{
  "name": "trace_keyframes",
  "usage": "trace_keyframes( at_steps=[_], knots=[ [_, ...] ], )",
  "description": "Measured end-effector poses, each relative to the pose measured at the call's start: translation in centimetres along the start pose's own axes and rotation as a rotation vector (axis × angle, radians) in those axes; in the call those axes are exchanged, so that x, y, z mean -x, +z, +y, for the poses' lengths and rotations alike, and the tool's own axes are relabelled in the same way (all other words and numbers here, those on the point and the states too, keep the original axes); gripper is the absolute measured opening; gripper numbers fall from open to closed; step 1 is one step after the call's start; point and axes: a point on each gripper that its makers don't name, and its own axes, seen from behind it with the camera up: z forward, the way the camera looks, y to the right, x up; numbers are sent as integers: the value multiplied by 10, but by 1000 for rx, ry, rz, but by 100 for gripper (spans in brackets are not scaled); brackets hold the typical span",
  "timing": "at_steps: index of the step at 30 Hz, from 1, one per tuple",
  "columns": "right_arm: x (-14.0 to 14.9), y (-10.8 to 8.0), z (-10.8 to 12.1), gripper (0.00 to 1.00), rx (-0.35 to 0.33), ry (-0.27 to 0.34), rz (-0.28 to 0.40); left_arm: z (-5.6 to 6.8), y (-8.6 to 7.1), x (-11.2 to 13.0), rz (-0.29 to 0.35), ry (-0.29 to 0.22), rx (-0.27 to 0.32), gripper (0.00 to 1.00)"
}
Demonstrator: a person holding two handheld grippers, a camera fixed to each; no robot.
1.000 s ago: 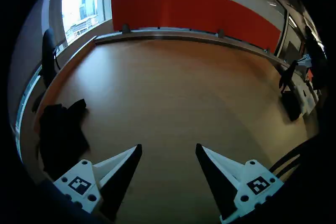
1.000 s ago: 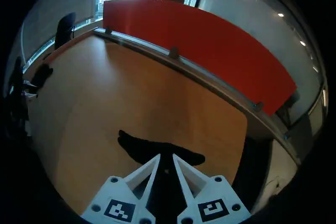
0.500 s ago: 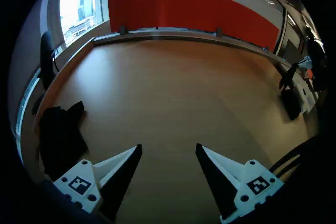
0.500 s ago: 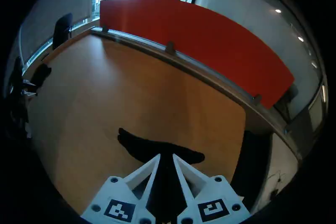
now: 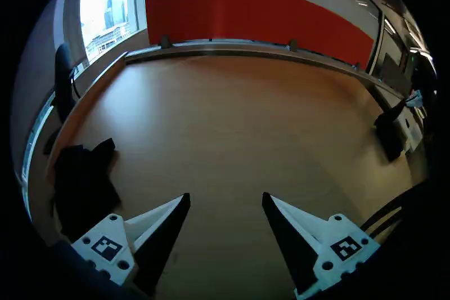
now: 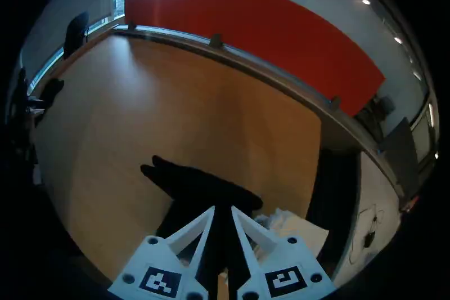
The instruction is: Fold towel
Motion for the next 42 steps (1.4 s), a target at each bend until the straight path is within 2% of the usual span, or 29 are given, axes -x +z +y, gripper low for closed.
trace_keyframes(
  at_steps=[10,22,33,42],
  knots=[
    [56,1,-3,5,11,42,-83,-1,-2,4,-5,1,0,95],
    [104,7,-6,5,25,102,-167,-5,-6,7,-5,-2,-8,95],
    [132,13,-8,5,23,127,-230,-6,-8,9,-7,1,-16,95],
    [144,17,-7,5,21,110,-281,-7,-10,12,-11,6,-21,95]
  ],
)
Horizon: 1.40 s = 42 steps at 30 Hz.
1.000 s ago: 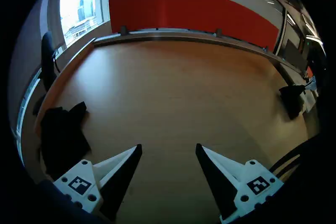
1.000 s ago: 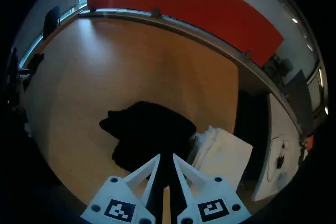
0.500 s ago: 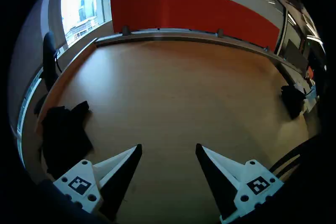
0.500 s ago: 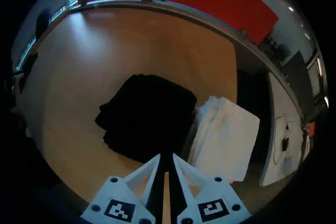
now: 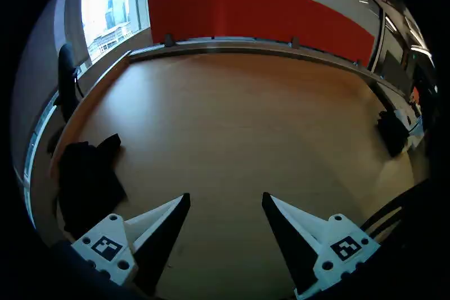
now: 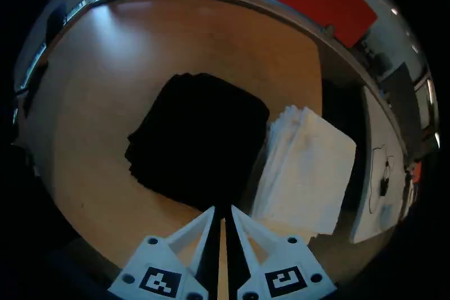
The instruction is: Fold towel
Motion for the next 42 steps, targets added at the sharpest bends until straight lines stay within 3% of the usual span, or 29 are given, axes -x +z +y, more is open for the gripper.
trace_keyframes(
  at_steps=[12,42],
  knots=[
    [8,5,10,5,29,-14,-50,-6,-3,6,-3,-7,-11,95],
    [10,6,9,7,54,-20,-47,-9,-7,9,-3,-6,-11,95]
  ],
)
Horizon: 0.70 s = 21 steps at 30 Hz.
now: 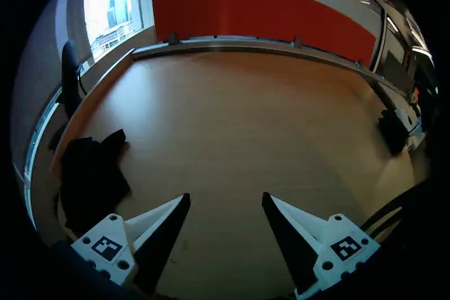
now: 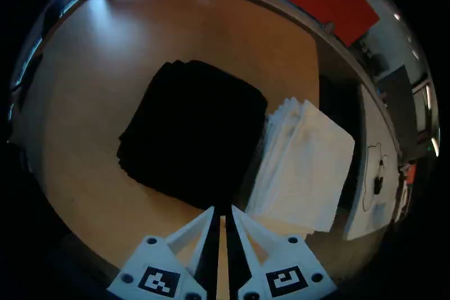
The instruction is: Fold towel
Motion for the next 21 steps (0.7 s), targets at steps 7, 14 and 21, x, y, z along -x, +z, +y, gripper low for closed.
trace_keyframes(
  at_steps=[7,14,21],
  knots=[
    [0,-3,1,18,12,-9,3,-1,-2,0,5,-2,0,95],
    [-3,-11,0,37,20,-8,20,1,-2,-2,11,-3,9,95],
    [-12,-19,-7,76,35,-15,51,2,-3,-5,22,-1,20,95]
  ],
)
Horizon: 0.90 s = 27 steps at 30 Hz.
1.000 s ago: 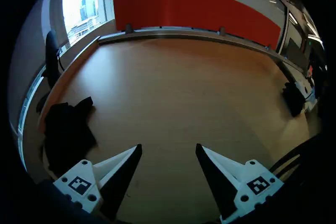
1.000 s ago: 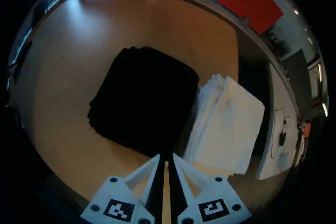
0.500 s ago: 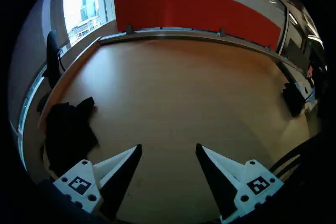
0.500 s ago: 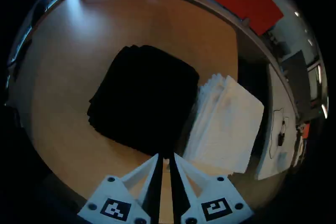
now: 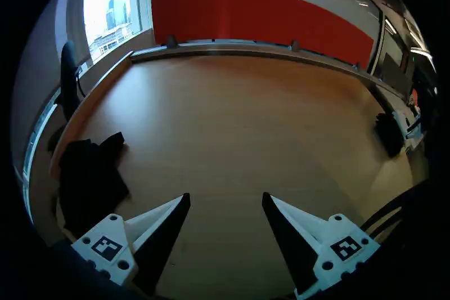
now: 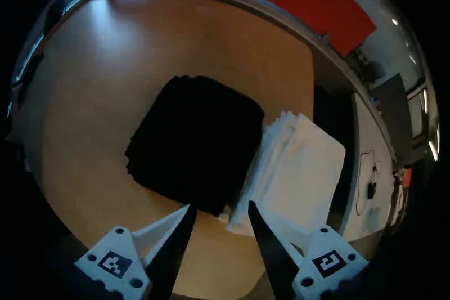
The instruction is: Fold towel
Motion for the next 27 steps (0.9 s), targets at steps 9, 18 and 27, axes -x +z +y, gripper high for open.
trace_keyframes(
  at_steps=[9,18,27],
  knots=[
    [-10,-9,-14,96,0,18,40,-3,-4,-5,17,1,8,95],
    [-26,-18,-34,96,-13,45,104,-6,-8,-8,32,3,15,95],
    [-53,-26,-65,96,-50,87,200,-11,-13,-11,48,1,17,95]
  ],
)
